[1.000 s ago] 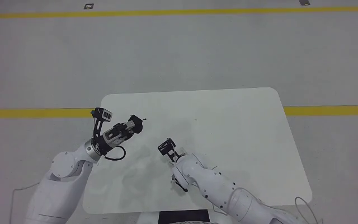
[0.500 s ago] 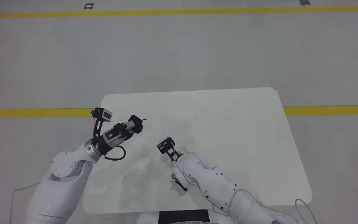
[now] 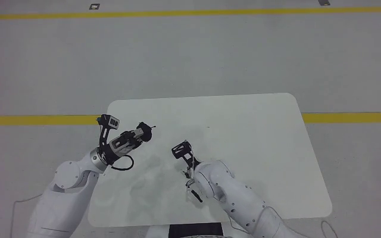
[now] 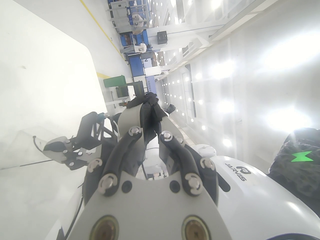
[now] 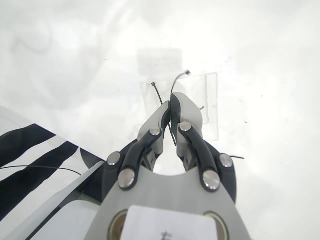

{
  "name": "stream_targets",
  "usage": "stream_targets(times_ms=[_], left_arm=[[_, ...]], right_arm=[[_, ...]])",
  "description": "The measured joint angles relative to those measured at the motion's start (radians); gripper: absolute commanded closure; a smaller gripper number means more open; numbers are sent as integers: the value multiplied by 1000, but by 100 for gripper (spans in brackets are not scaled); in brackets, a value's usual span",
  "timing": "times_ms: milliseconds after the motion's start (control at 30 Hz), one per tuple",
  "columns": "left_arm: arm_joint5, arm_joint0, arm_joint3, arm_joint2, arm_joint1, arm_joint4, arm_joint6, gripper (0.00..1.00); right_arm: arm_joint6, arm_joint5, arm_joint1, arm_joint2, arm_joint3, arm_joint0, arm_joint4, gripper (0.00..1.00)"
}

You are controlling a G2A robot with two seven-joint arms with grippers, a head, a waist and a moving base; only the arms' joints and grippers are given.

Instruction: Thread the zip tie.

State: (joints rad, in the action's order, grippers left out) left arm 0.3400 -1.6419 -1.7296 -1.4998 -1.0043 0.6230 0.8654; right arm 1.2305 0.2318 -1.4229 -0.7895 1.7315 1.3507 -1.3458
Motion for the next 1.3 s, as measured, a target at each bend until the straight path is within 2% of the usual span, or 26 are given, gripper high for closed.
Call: stream_targets(times_ms=[333,500,900,1000,1233,1300], left_arm=[[0,0,0,0,0,0,0,100],[0,0,0,0,0,0,0,100],[0,0,0,0,0,0,0,100],[0,0,0,0,0,0,0,100],[0,0,0,0,0,0,0,100],[0,0,0,0,0,0,0,100]], right_arm=[[-106,-22,22,-136,68,92,127,100],[-165,-25,27,-177,82,126,185,100],[-309,-70,38,-246,100,179,328,100],[-339,-89,40,-273,106,192,401,100],[-390,-213,49,-391,75,221,742,100],[-386,-233,50,-402,68,221,791,100]])
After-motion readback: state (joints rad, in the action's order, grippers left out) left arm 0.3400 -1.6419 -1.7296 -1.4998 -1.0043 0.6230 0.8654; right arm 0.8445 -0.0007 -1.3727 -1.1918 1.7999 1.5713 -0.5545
